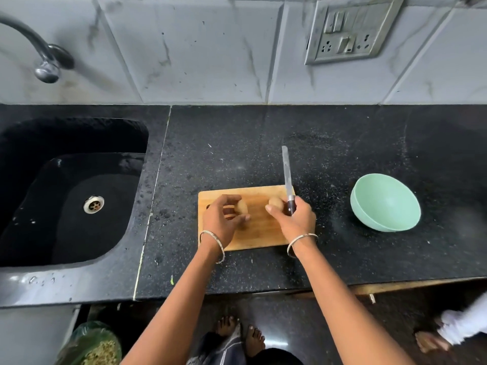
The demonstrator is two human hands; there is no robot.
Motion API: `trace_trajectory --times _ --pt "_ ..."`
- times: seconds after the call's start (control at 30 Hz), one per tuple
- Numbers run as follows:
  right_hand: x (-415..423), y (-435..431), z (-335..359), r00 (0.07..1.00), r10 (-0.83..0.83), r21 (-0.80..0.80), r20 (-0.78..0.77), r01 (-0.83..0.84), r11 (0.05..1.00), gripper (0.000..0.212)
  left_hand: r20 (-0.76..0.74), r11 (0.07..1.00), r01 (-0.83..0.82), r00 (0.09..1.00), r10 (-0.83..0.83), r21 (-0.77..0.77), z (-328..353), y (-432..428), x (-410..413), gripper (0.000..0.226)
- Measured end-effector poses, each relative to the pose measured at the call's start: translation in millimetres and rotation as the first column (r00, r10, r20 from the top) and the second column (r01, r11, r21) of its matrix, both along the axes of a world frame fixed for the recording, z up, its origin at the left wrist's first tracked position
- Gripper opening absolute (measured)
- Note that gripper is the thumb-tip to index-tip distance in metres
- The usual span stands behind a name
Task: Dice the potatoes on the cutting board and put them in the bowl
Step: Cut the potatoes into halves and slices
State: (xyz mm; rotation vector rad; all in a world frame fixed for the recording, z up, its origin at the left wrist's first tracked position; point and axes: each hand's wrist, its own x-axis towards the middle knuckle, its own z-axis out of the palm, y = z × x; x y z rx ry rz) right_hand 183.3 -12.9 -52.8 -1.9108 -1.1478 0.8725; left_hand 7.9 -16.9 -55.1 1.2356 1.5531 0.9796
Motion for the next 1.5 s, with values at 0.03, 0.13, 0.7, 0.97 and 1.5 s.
trace_trajectory --times 0.03,0.13,0.7,0.97,1.5 --pt "-2.2 -0.2 -4.1 0.988 0.017 0.021 0.154 -0.020 1.000 0.037 -0.120 0.999 0.032 0.992 -0.030 0.018 -0.5 1.9 1.1 0.047" --pt "-8.9 -0.3 -15.0 0.932 0.052 0.016 0.358 -0.061 0.998 0.043 -0.392 0.993 0.116 0.915 -0.092 0.037 -6.0 7.3 4.9 0.048" --pt "-36.0 -63.4 -11.3 0.879 0.276 -0.178 0.389 -0.222 0.959 0.042 -0.528 0.968 0.248 0.826 -0.198 0.026 -5.7 13.5 1.5 0.036" --pt "-40.5 -73.5 5.1 0.864 0.351 -0.251 0.362 -0.272 0.929 0.037 -0.512 0.972 0.231 0.841 -0.178 0.040 -7.8 12.9 0.7 0.034" --pt "-53.4 -65.8 0.1 0.785 0.390 -0.320 0.481 -0.257 0.912 0.044 -0.511 0.965 0.247 0.842 -0.171 0.084 -10.5 13.7 -0.3 0.029"
